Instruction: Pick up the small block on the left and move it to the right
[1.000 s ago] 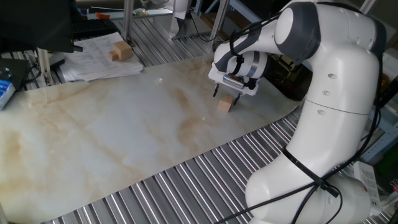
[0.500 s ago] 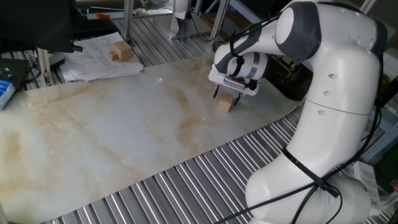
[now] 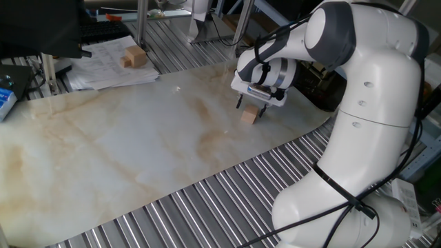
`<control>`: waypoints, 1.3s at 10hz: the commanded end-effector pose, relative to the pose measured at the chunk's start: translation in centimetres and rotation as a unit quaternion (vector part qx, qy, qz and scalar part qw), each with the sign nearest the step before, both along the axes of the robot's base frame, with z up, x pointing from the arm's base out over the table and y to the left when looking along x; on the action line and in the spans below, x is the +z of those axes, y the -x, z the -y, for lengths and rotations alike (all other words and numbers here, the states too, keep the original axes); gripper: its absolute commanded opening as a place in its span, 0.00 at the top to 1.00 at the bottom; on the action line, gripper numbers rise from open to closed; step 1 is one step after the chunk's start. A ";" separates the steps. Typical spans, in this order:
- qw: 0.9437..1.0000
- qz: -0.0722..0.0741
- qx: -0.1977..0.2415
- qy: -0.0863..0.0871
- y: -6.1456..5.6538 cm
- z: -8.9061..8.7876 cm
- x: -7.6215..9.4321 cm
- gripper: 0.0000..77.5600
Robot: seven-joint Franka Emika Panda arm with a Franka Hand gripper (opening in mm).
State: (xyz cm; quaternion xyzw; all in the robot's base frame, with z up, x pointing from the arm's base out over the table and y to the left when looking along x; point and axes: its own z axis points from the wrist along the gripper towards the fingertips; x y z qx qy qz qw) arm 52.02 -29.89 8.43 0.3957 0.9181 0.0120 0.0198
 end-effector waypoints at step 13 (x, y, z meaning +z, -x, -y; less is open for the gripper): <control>1.000 0.000 -0.007 -0.005 0.3 0.1 0.0 0.00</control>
